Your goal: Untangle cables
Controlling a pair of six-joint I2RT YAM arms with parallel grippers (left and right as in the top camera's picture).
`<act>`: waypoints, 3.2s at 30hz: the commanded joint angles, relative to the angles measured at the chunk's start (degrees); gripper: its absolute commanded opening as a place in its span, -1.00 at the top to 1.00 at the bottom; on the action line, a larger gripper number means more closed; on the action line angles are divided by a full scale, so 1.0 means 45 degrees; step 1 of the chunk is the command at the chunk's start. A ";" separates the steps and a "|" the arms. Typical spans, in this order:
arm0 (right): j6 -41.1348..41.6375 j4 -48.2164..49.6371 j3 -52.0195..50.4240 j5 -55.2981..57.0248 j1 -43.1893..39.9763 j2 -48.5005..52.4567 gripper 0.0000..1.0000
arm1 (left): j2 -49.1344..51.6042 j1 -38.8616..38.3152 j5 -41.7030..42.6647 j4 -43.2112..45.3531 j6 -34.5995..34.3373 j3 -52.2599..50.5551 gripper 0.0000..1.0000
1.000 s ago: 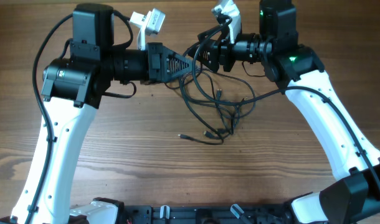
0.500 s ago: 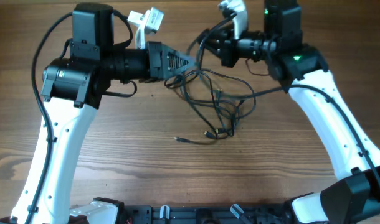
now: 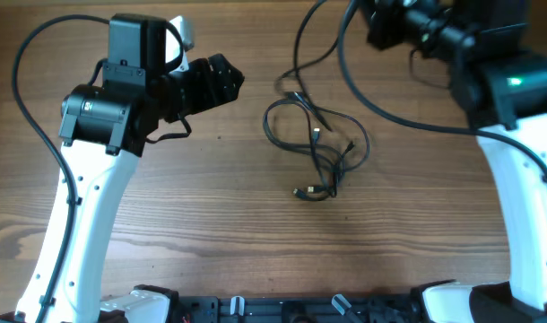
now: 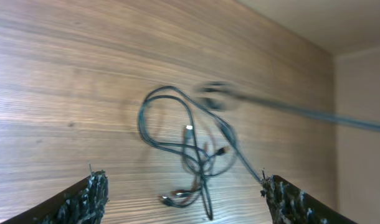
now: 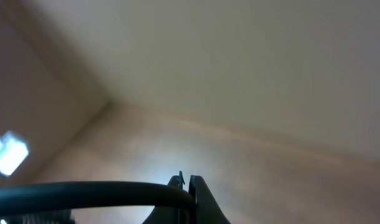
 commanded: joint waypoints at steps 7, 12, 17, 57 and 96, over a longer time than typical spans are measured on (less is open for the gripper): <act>0.1156 -0.0559 0.2312 0.1817 -0.4182 -0.0170 0.91 | 0.0053 0.0058 -0.1360 -0.0481 0.0107 0.0053 -0.70; 0.0384 -0.0869 0.2312 0.1821 -0.6693 0.0801 0.91 | 0.0078 0.0058 -0.1360 -0.0665 0.0107 0.0049 -0.75; 0.0170 -0.1020 0.2312 0.4313 -0.8344 0.1933 0.91 | 0.0078 0.0058 -0.1360 -0.0656 0.0107 0.0049 -0.77; 0.1297 -0.6533 0.2307 -0.2516 -0.9199 0.5090 -0.91 | 0.2365 -0.2501 -0.1355 -0.0243 -0.1535 0.0049 -0.49; 0.0408 -0.7087 0.2307 -0.0792 -0.7907 0.5090 -0.98 | 0.7067 -0.6120 -0.4707 0.1802 -0.3920 -0.0563 -0.20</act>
